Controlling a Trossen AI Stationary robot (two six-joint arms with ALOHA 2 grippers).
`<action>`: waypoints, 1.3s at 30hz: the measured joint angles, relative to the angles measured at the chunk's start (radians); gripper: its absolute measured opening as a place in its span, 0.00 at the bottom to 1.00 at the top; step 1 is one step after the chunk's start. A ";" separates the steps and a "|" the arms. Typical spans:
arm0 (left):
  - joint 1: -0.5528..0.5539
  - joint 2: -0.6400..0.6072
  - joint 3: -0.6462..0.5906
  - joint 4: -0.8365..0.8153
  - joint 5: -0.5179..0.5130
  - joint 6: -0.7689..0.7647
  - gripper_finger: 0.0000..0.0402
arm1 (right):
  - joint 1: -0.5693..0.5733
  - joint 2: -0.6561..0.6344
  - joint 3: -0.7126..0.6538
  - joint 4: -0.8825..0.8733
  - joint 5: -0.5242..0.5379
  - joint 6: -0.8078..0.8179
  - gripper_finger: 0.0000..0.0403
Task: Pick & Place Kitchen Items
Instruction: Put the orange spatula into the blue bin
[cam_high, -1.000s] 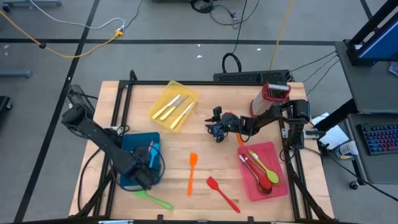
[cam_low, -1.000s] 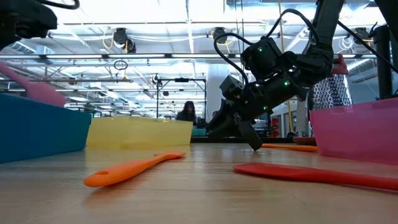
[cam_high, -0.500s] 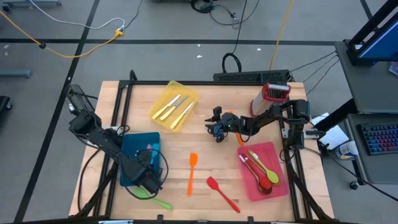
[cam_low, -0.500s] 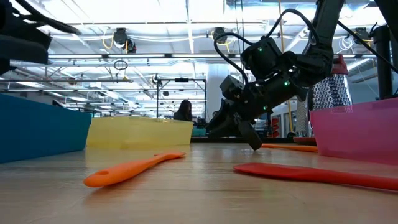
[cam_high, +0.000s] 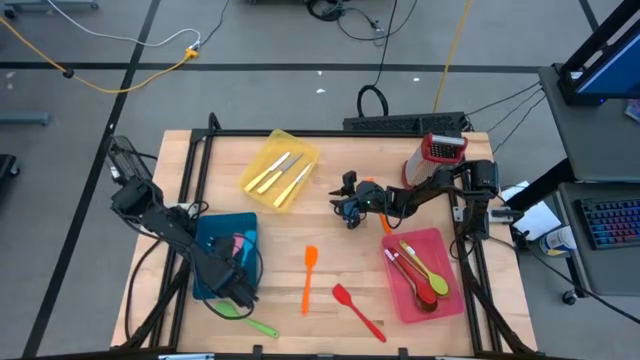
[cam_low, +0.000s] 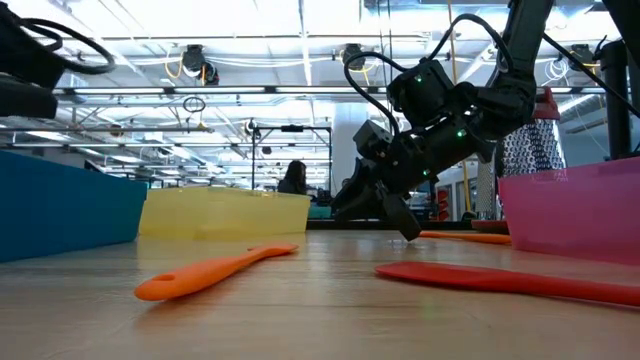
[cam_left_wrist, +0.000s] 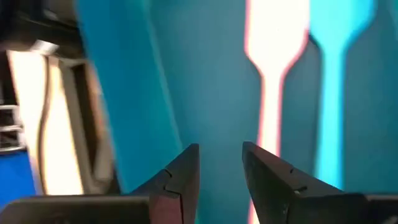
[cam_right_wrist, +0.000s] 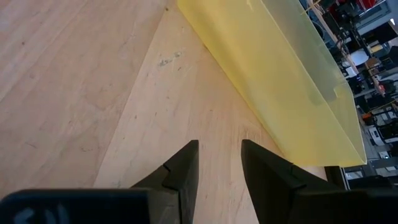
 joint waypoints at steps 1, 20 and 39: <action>0.000 0.000 0.000 -0.018 0.000 0.000 0.31 | 0.000 0.000 0.000 0.000 0.000 0.000 0.29; 0.002 -0.001 0.000 0.040 -0.010 0.061 0.32 | 0.000 0.000 0.000 0.001 0.000 0.001 0.29; 0.025 -0.001 0.000 0.037 -0.106 0.091 0.32 | 0.051 0.000 0.003 0.135 -0.288 0.156 0.44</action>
